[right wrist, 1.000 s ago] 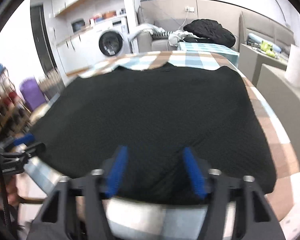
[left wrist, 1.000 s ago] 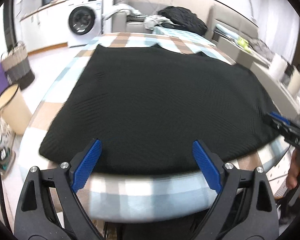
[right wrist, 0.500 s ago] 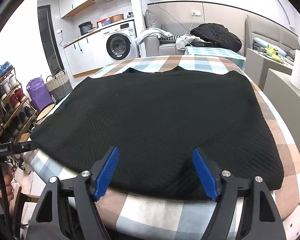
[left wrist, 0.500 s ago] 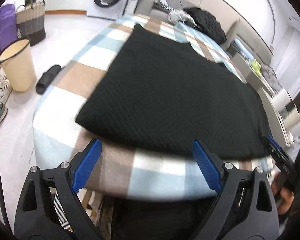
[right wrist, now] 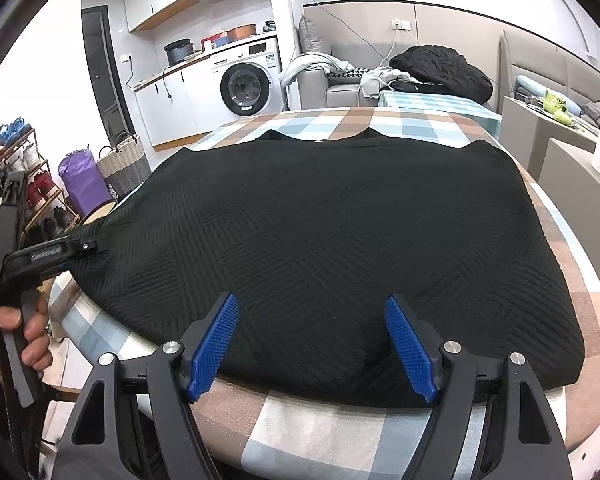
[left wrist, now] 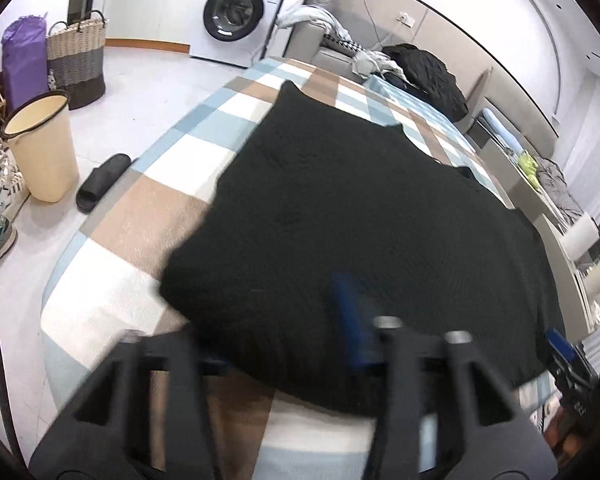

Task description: Fold small clothes

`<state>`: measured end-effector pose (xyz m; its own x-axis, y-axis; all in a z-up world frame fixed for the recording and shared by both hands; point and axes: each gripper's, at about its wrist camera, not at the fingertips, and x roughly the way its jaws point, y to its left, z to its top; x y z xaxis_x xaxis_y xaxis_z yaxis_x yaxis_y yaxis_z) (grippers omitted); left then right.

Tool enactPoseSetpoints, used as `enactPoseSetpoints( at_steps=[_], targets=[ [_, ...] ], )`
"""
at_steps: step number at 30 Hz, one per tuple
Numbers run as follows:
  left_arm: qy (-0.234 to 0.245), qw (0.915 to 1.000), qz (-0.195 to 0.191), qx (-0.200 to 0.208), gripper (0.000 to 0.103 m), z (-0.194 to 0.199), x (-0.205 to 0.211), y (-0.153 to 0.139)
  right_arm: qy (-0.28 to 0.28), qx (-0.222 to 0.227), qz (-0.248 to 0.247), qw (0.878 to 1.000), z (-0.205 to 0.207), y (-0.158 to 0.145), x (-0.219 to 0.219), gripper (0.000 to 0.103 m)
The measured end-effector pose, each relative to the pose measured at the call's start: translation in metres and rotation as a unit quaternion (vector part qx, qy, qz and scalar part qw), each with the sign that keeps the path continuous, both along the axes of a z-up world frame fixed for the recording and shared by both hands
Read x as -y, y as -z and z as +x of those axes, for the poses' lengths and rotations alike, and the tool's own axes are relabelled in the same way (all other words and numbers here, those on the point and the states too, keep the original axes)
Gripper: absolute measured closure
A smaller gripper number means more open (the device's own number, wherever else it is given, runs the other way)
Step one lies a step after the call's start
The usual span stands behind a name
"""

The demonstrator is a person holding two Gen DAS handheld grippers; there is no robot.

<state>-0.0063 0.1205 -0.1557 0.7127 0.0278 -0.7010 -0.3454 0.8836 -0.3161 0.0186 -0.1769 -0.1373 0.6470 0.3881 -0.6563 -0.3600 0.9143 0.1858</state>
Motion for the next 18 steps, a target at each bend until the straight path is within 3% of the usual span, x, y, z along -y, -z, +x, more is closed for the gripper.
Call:
enactPoseSetpoints(
  at_steps=[3, 9, 14, 18],
  targets=[
    [0.000, 0.9996, -0.014, 0.025, 0.086, -0.002, -0.010, -0.005, 0.002, 0.000, 0.000, 1.000, 0.000, 0.000, 0.003, 0.025],
    [0.000, 0.9997, -0.008, 0.024, 0.086, 0.000, -0.013, -0.006, 0.012, 0.000, 0.003, 1.000, 0.002, -0.002, 0.011, 0.026],
    [0.010, 0.9989, 0.021, 0.040, 0.088, 0.002, -0.002, -0.019, 0.018, -0.003, 0.001, 1.000, 0.005, 0.000, 0.012, 0.026],
    [0.041, 0.9944, 0.073, 0.064, 0.090, 0.019, 0.025, -0.046, 0.019, -0.005, 0.005, 1.000, 0.006, -0.001, 0.014, 0.025]
  ],
)
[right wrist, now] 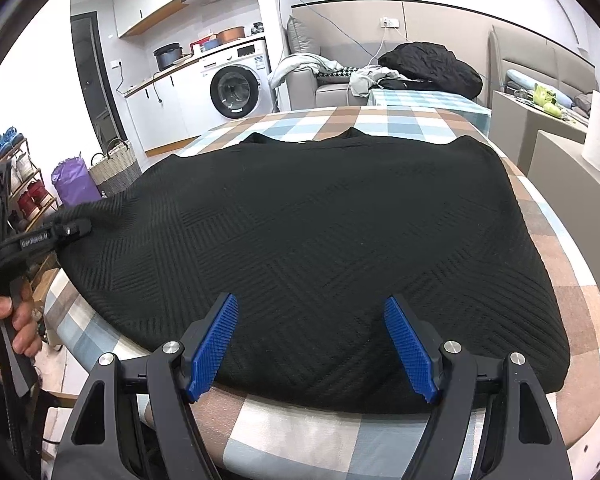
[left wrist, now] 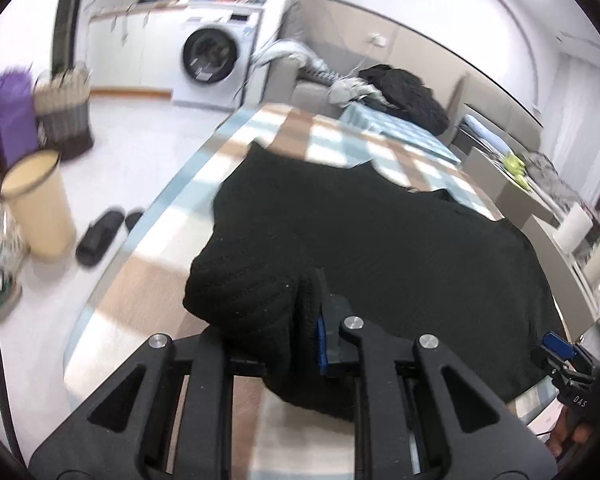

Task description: Fold small clothes

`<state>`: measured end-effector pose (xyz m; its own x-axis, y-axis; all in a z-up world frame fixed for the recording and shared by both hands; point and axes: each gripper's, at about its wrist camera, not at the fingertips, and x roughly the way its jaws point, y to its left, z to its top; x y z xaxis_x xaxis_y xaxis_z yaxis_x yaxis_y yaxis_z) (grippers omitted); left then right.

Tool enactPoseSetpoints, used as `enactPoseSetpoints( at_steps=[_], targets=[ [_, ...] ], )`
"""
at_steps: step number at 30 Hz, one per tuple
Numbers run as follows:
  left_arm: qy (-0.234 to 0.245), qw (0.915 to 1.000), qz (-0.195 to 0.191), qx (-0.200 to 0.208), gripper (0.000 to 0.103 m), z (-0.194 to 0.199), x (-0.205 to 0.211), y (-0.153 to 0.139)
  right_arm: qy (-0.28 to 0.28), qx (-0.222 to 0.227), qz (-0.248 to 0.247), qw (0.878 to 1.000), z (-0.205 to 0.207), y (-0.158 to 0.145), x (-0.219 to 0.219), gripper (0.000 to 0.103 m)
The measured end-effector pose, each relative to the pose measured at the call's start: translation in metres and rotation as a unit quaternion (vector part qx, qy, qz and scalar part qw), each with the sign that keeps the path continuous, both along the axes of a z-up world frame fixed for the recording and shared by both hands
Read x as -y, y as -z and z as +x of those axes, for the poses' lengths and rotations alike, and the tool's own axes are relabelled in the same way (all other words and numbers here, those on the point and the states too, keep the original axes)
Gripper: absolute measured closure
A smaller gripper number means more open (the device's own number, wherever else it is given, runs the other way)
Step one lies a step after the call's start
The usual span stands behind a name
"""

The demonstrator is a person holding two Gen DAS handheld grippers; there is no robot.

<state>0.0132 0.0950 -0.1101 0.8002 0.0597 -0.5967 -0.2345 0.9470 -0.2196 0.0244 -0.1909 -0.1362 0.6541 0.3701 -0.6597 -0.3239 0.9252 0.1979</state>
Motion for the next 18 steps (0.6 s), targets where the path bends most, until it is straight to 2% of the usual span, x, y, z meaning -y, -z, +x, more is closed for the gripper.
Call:
enactPoseSetpoints(
  at_steps=[2, 5, 9, 10, 12, 14, 16, 18],
  targets=[
    [0.028, 0.9991, 0.025, 0.017, 0.090, 0.012, 0.024, -0.013, 0.004, -0.001, 0.002, 1.000, 0.001, 0.000, 0.003, 0.025],
    [0.095, 0.9924, 0.069, 0.038, 0.090, 0.034, 0.076, -0.031, 0.013, -0.004, 0.007, 1.000, 0.004, 0.000, 0.011, 0.025],
    [0.206, 0.9726, 0.102, 0.038, 0.090, 0.053, 0.155, -0.030, 0.033, -0.005, 0.013, 0.999, 0.008, -0.002, 0.025, 0.025],
    [0.229, 0.9676, 0.102, 0.032, 0.090, 0.054, 0.169, -0.025, 0.042, -0.004, 0.014, 0.999, 0.009, -0.003, 0.030, 0.025],
    [0.276, 0.9552, 0.107, -0.004, 0.088, 0.057, 0.197, -0.009, 0.053, -0.005, 0.017, 0.998, 0.010, -0.003, 0.038, 0.025],
    [0.302, 0.9463, 0.107, -0.044, 0.079, 0.059, 0.210, 0.008, 0.063, -0.009, 0.019, 0.998, 0.011, -0.003, 0.045, 0.025],
    [0.320, 0.9415, 0.087, -0.062, 0.075, 0.055, 0.213, 0.019, 0.070, -0.013, 0.023, 0.997, 0.011, -0.003, 0.050, 0.025],
    [0.326, 0.9410, 0.065, -0.065, 0.063, 0.048, 0.208, 0.020, 0.072, -0.014, 0.025, 0.997, 0.010, -0.004, 0.053, 0.025]
  ],
)
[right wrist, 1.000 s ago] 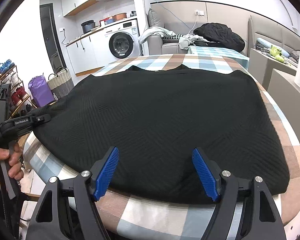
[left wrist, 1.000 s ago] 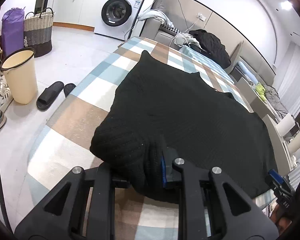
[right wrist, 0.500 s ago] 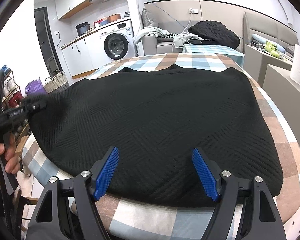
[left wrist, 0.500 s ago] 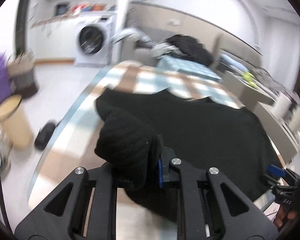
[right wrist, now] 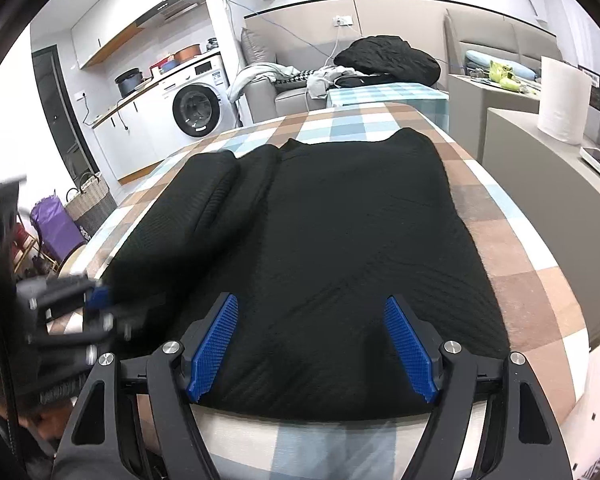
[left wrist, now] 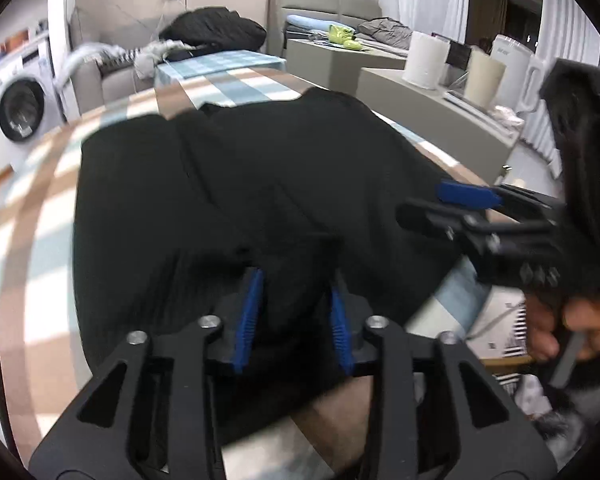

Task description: Fold small clothes

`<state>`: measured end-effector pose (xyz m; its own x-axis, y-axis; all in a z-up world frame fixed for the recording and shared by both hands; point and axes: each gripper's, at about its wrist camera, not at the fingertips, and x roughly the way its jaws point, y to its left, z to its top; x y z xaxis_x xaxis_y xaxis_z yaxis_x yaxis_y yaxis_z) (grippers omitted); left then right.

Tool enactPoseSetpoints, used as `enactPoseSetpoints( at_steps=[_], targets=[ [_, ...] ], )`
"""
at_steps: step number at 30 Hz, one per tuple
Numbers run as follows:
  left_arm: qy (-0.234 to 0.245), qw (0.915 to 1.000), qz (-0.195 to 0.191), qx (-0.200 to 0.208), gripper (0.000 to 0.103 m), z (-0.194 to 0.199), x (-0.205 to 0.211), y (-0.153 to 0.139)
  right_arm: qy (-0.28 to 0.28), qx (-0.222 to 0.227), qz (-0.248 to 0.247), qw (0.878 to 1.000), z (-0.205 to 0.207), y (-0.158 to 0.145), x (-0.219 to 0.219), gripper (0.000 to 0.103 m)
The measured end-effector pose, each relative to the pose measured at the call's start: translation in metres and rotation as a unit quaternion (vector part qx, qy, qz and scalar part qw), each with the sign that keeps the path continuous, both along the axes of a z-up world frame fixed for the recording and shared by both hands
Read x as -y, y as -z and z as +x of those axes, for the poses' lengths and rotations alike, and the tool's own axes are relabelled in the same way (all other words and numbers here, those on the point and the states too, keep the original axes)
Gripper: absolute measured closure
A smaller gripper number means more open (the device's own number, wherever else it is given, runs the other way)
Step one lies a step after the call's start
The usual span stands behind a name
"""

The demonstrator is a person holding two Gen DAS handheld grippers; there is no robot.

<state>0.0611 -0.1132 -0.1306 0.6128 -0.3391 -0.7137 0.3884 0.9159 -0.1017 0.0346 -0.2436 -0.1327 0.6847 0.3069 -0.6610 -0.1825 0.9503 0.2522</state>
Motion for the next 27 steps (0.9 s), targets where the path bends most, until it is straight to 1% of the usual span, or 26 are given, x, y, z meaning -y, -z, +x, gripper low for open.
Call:
enactPoseSetpoints(
  at_steps=[2, 3, 4, 5, 7, 8, 10, 12, 14, 15, 17, 19, 21, 22, 23, 24, 25, 26, 27],
  targets=[
    [-0.005, 0.9999, -0.008, 0.012, 0.045, -0.011, -0.007, -0.004, 0.000, 0.001, 0.004, 1.000, -0.001, -0.002, 0.002, 0.025],
    [-0.011, 0.9997, -0.007, 0.019, 0.040, -0.017, -0.010, -0.007, -0.001, -0.001, 0.008, 1.000, -0.001, -0.003, 0.002, 0.025],
    [-0.026, 0.9993, -0.004, 0.027, 0.031, -0.022, -0.016, -0.011, -0.006, -0.002, 0.014, 1.000, -0.002, -0.004, 0.001, 0.025],
    [-0.035, 0.9988, -0.008, 0.032, 0.028, -0.027, -0.023, -0.015, -0.012, -0.002, 0.018, 1.000, -0.002, -0.006, 0.000, 0.025],
    [-0.050, 0.9976, -0.027, 0.038, 0.025, -0.034, -0.040, -0.020, -0.026, -0.002, 0.024, 0.999, -0.004, -0.009, -0.004, 0.025],
    [-0.059, 0.9969, -0.031, 0.041, 0.022, -0.036, -0.048, -0.021, -0.029, -0.002, 0.026, 0.999, -0.004, -0.010, -0.005, 0.025],
    [-0.082, 0.9950, -0.031, 0.047, 0.021, -0.035, -0.062, -0.020, -0.040, -0.002, 0.035, 0.999, -0.004, -0.013, -0.008, 0.025],
    [-0.102, 0.9936, -0.032, 0.034, 0.021, -0.028, -0.075, -0.014, -0.051, -0.008, 0.054, 0.997, -0.001, -0.014, -0.013, 0.025],
    [-0.115, 0.9922, -0.042, 0.021, 0.021, -0.022, -0.085, -0.008, -0.065, -0.018, 0.078, 0.995, 0.003, -0.015, -0.018, 0.025],
    [-0.122, 0.9915, -0.042, 0.017, 0.021, -0.020, -0.089, -0.005, -0.075, -0.025, 0.098, 0.992, 0.007, -0.016, -0.022, 0.025],
    [-0.131, 0.9905, -0.039, 0.008, 0.021, -0.023, -0.101, 0.000, -0.093, -0.040, 0.134, 0.986, 0.014, -0.016, -0.029, 0.025],
    [-0.133, 0.9903, -0.042, 0.005, 0.021, -0.030, -0.112, 0.002, -0.101, -0.058, 0.146, 0.982, 0.022, -0.012, -0.038, 0.028],
    [-0.133, 0.9902, -0.042, 0.008, 0.021, -0.035, -0.116, 0.002, -0.106, -0.084, 0.160, 0.978, 0.030, -0.004, -0.044, 0.042],
    [-0.134, 0.9901, -0.041, 0.010, 0.021, -0.037, -0.118, 0.002, -0.108, -0.104, 0.176, 0.973, 0.034, 0.003, -0.046, 0.057],
    [-0.137, 0.9896, -0.042, 0.011, 0.021, -0.039, -0.121, 0.001, -0.107, -0.118, 0.184, 0.970, 0.037, 0.008, -0.047, 0.069],
    [-0.138, 0.9893, -0.045, 0.013, 0.021, -0.038, -0.121, -0.001, -0.107, -0.128, 0.190, 0.968, 0.040, 0.011, -0.047, 0.077],
    [-0.141, 0.9888, -0.048, 0.014, 0.021, -0.038, -0.123, -0.002, -0.107, -0.133, 0.195, 0.966, 0.040, 0.012, -0.046, 0.091],
    [-0.144, 0.9881, -0.052, 0.017, 0.021, -0.038, -0.124, -0.005, -0.109, -0.128, 0.200, 0.965, 0.038, 0.009, -0.044, 0.093],
    [-0.146, 0.9876, -0.054, 0.019, 0.021, -0.040, -0.125, -0.009, -0.119, -0.116, 0.219, 0.961, 0.034, 0.003, -0.042, 0.094]
  ],
)
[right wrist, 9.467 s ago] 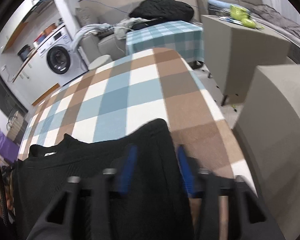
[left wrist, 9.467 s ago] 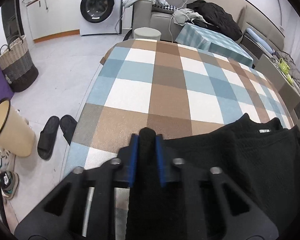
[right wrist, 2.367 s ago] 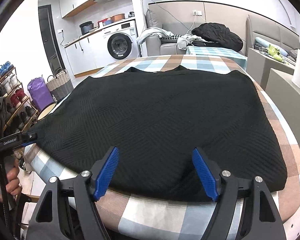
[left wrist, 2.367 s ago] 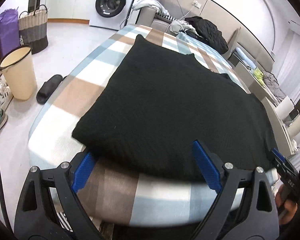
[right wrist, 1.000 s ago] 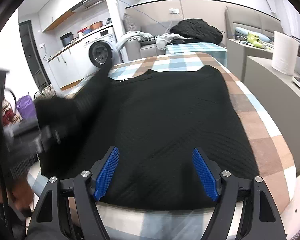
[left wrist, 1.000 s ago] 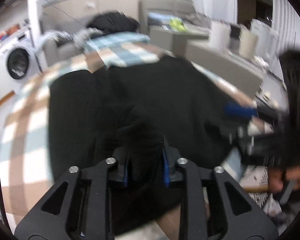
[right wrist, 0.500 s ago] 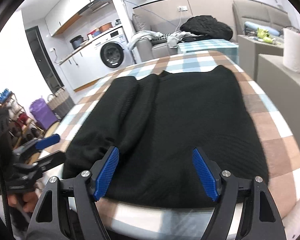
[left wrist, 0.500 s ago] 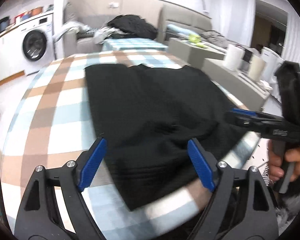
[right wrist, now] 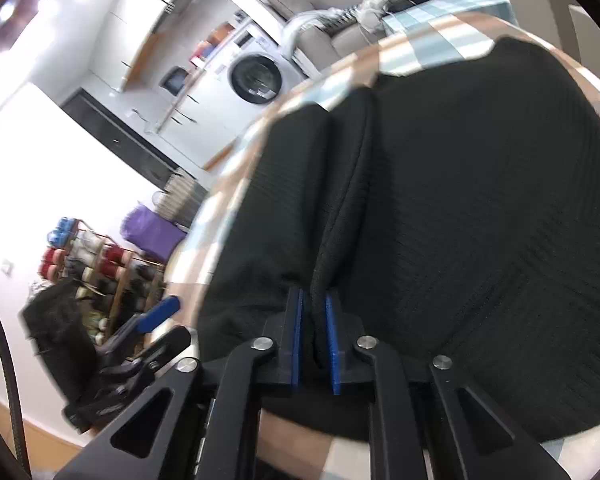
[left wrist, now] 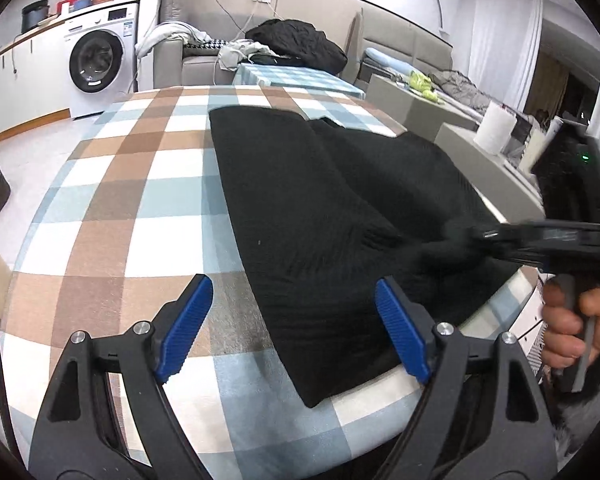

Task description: Fold small clothes

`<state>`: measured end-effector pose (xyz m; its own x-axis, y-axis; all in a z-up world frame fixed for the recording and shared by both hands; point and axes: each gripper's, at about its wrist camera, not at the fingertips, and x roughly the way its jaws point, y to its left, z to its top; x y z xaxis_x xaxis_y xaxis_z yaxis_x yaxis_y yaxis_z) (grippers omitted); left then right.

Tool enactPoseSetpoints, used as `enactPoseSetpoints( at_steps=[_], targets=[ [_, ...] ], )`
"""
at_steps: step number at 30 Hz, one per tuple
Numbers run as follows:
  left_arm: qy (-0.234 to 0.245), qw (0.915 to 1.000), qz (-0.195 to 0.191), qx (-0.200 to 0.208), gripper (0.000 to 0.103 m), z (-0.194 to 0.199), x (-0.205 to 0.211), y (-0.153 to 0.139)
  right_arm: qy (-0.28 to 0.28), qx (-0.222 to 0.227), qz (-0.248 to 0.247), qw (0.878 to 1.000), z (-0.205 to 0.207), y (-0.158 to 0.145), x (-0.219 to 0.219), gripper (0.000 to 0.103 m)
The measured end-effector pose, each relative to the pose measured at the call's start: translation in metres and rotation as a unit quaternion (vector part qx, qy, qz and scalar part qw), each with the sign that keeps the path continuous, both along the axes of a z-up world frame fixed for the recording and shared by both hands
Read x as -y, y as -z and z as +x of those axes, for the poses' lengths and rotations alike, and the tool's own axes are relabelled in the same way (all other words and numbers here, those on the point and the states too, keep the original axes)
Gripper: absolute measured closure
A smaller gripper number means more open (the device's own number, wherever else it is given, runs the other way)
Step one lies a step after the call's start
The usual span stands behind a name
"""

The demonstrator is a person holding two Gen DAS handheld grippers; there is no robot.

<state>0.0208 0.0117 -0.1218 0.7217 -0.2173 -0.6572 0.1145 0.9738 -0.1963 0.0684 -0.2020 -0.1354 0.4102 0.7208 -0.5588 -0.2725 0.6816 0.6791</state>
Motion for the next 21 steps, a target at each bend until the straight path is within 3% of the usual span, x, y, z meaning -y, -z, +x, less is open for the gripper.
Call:
enactPoseSetpoints(
  at_steps=[1, 3, 6, 9, 13, 16, 21],
  targets=[
    [0.000, 1.0000, -0.003, 0.002, 0.021, -0.001, -0.001, -0.002, -0.013, 0.018, 0.037, 0.999, -0.007, -0.011, 0.005, 0.094],
    [0.001, 1.0000, -0.005, 0.005, 0.021, 0.000, -0.001, -0.004, -0.020, 0.029, 0.052, 0.998, -0.017, -0.023, 0.011, 0.094],
    [0.008, 1.0000, 0.001, -0.005, 0.021, 0.002, 0.003, 0.002, -0.007, -0.006, 0.019, 1.000, -0.018, -0.007, 0.019, 0.094],
    [0.021, 0.9994, 0.014, -0.024, 0.021, 0.006, 0.013, 0.013, -0.004, -0.040, -0.057, 0.998, -0.017, 0.017, 0.015, 0.092],
    [0.042, 0.9976, 0.043, -0.035, 0.021, 0.006, 0.027, 0.021, 0.008, 0.012, -0.081, 0.997, -0.028, -0.004, 0.014, 0.063],
    [0.050, 0.9968, 0.048, -0.040, 0.021, 0.004, 0.032, 0.023, 0.015, 0.058, -0.089, 0.994, -0.037, -0.022, 0.011, 0.062],
    [0.054, 0.9960, 0.054, -0.046, 0.021, 0.004, 0.035, 0.027, -0.012, 0.074, -0.089, 0.993, -0.028, -0.026, -0.013, 0.062]
  ],
)
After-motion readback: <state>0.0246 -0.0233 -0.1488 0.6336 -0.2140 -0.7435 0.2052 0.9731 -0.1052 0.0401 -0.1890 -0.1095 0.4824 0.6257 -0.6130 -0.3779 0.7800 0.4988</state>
